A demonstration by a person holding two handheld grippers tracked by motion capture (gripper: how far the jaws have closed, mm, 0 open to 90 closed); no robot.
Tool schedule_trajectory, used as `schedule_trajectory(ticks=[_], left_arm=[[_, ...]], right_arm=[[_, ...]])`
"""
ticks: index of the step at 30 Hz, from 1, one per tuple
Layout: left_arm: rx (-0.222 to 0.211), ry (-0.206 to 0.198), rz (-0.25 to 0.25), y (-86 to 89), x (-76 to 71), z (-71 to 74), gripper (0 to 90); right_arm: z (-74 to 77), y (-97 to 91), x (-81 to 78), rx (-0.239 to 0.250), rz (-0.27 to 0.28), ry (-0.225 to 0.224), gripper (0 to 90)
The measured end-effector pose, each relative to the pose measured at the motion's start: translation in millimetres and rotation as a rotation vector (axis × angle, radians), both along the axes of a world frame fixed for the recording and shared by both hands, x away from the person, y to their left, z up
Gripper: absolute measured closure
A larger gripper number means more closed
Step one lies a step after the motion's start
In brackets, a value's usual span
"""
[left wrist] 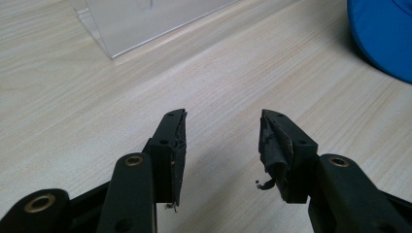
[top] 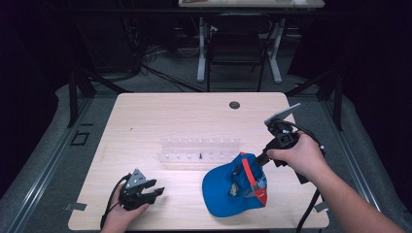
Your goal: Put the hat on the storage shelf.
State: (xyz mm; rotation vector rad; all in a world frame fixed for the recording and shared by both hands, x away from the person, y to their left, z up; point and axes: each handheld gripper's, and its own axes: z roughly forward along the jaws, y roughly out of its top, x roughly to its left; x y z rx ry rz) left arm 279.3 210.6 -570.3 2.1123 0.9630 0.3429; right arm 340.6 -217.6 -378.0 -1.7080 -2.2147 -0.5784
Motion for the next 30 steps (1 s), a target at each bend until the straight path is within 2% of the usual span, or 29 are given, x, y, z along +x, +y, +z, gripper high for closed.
schedule_trajectory(ticks=[4, 5, 7, 9, 10, 11, 14, 19, 20, 22, 23, 27, 30], left_arm=[[-0.004, -0.004, 0.005, -0.4, 0.0, -0.7, 53.5], [-0.006, -0.003, 0.007, -0.6, -0.1, -0.8, 53.4], [-0.006, -0.003, 0.007, -0.5, 0.0, -0.8, 53.4], [-0.006, -0.008, 0.008, -0.7, 0.1, -1.3, 53.4], [-0.006, -0.008, 0.009, -0.7, 0.2, -1.4, 53.4], [-0.003, -0.003, 0.005, -0.3, 0.2, -1.1, 53.5], [-0.004, -0.007, 0.009, -0.7, 0.3, -1.6, 53.5], [0.002, -0.005, 0.004, -1.8, 0.5, -2.0, 53.5], [0.007, -0.017, 0.02, -2.9, -0.2, -2.4, 53.4], [0.005, -0.019, 0.02, -2.9, -0.5, -2.2, 53.4], [0.0, -0.005, 0.005, -1.6, 0.0, -1.5, 53.4], [-0.001, -0.007, 0.008, -0.1, 0.4, -1.8, 53.4], [-0.002, -0.009, 0.008, 0.2, 0.1, -1.4, 53.5]], right_arm=[[1.0, -3.3, 1.3, 0.096, -0.016, 0.034, 90.0], [1.8, -5.6, 2.3, 0.123, -0.002, 0.049, 90.0], [2.6, -6.3, 1.9, 0.187, -0.033, 0.061, 90.0], [3.3, -8.9, 2.6, 0.233, -0.022, 0.069, 90.0], [3.8, -9.1, 1.8, 0.273, -0.044, 0.072, 90.0], [4.2, -9.6, 1.6, 0.294, -0.044, 0.072, 90.0], [5.9, -10.3, 1.8, 0.322, -0.028, 0.073, 90.0], [12.1, 0.1, 0.1, 0.403, -0.002, 0.037, 90.0], [14.0, 2.4, 0.7, 0.409, 0.015, 0.036, 90.0], [17.7, 7.4, 1.4, 0.422, 0.03, 0.03, 90.0], [19.5, 9.9, 1.7, 0.431, 0.033, 0.025, 90.0], [30.0, 16.9, 2.0, 0.47, 0.047, 0.004, 90.0], [37.7, 19.4, 1.7, 0.476, 0.062, -0.01, 90.0]])
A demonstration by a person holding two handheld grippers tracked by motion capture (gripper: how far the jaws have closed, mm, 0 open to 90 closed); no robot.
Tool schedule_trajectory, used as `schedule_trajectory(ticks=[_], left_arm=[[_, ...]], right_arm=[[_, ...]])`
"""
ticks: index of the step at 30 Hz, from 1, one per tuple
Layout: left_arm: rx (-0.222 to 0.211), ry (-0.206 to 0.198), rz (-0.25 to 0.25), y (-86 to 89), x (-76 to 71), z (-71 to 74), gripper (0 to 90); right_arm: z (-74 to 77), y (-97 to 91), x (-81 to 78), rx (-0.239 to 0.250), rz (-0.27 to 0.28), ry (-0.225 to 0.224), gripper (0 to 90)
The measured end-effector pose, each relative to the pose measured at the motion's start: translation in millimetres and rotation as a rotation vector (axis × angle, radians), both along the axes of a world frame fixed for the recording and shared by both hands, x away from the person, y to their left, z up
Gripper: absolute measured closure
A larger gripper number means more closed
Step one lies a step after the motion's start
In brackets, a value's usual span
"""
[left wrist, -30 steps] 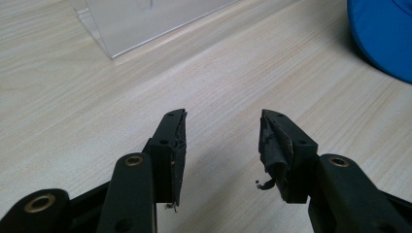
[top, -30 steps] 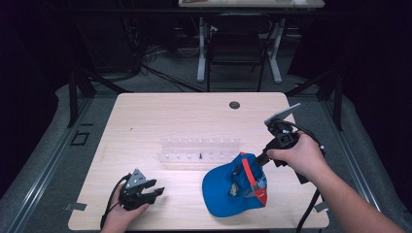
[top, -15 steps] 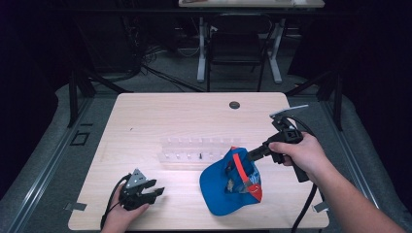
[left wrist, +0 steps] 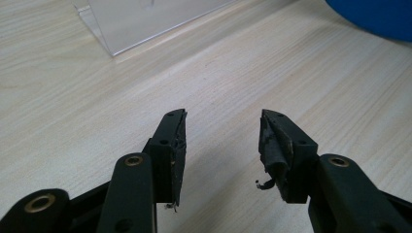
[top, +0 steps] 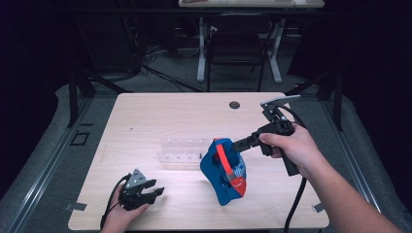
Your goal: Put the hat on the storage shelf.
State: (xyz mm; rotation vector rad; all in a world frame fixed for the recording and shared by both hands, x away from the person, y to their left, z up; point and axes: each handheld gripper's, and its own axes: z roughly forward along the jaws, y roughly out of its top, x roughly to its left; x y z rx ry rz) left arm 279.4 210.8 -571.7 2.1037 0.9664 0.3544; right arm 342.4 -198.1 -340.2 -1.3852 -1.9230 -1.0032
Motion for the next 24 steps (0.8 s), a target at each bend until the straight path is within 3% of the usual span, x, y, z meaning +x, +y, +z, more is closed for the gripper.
schedule_trajectory(ticks=[13, 24], left_arm=[[0.009, 0.007, -0.012, -0.4, 0.2, 0.7, 53.5], [0.002, 0.01, -0.007, -0.3, -0.2, 0.8, 53.5]], right_arm=[[27.8, -3.3, 0.6, 0.058, -0.047, -0.075, 90.0], [40.8, 1.0, 7.5, 0.102, -0.081, -0.104, 90.0]])
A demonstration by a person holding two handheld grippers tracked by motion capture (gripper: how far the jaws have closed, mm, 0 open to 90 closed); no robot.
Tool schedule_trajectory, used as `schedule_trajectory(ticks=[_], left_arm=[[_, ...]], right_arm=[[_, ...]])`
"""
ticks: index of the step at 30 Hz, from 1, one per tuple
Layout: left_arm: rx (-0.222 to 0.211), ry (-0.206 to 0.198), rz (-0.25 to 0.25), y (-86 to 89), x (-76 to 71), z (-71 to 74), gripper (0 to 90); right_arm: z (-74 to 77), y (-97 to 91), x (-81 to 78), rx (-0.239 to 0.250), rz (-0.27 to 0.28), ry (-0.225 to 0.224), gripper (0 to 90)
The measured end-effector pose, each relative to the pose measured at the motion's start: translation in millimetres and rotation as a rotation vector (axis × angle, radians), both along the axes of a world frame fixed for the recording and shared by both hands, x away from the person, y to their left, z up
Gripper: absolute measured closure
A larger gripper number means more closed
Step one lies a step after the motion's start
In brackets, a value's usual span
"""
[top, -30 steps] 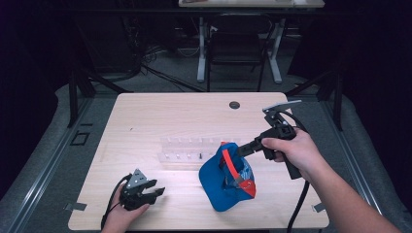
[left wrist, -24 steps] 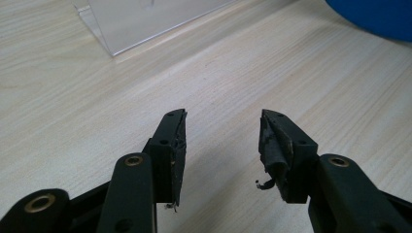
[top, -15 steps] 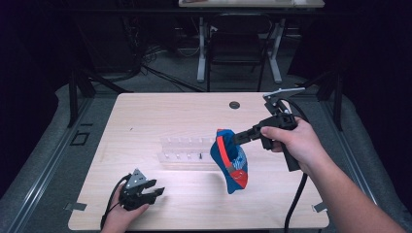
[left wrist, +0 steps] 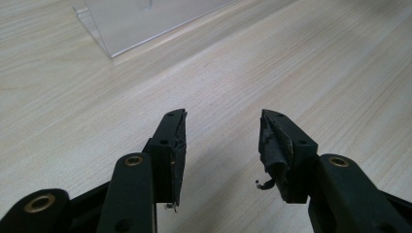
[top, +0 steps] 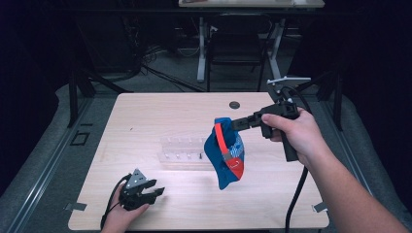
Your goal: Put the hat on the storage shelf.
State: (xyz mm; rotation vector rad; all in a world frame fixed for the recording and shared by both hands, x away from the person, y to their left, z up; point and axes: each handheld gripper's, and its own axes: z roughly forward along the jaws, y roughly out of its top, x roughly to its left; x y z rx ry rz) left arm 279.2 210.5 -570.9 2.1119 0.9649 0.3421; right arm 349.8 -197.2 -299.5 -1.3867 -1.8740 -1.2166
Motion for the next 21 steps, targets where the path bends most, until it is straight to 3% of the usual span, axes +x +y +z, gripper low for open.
schedule_trajectory(ticks=[9, 21], left_arm=[[0.006, -0.002, -0.007, -0.2, 0.5, 0.0, 53.5], [-0.001, -0.001, -0.001, -0.2, 0.2, 0.1, 53.6]], right_arm=[[11.4, 10.1, 10.0, 0.012, -0.02, -0.014, 90.0], [12.9, 24.2, 26.7, 0.029, -0.04, -0.015, 90.0]])
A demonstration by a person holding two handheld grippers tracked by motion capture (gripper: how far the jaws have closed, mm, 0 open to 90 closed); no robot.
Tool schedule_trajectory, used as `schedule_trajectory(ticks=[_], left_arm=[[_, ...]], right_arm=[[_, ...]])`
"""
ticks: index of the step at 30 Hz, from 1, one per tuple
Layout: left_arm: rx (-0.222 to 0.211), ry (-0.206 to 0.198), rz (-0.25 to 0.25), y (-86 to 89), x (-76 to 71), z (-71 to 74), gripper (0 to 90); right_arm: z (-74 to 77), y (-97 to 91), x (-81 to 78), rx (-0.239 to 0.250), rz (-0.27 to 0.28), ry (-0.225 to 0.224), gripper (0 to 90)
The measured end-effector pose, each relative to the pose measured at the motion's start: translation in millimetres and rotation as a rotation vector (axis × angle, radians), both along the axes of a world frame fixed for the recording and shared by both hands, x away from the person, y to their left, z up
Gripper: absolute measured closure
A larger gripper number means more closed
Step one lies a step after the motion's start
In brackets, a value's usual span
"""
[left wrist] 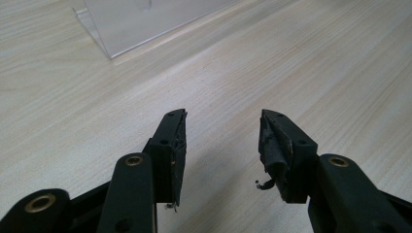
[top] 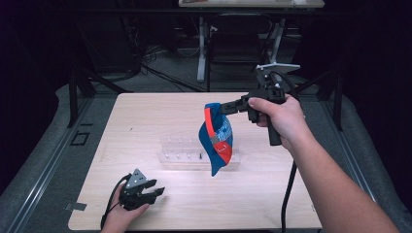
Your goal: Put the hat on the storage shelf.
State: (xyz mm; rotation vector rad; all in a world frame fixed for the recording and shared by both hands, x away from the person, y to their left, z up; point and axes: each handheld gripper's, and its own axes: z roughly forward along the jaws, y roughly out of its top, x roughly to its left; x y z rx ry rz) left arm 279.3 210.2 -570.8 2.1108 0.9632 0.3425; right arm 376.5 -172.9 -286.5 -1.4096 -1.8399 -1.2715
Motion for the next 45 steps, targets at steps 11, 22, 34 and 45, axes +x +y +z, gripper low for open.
schedule_trajectory(ticks=[11, 22, 34, 45], left_arm=[[-0.012, -0.005, -0.005, -0.5, 0.0, 1.5, 53.6], [-0.053, -0.082, 0.0, -19.4, 1.0, 21.2, 52.5], [-0.094, -0.182, -0.071, -67.4, 4.4, 51.9, 49.9], [-0.091, -0.25, -0.106, -115.4, 10.7, 70.5, 48.7]], right_arm=[[-2.7, 11.1, 13.3, 0.036, -0.024, -0.006, 90.0], [-6.8, 22.0, 22.0, 0.062, -0.041, -0.011, 90.0], [-12.5, 35.7, 26.8, 0.072, -0.036, -0.012, 90.0], [-16.8, 33.0, 28.5, 0.082, -0.05, -0.011, 90.0]])
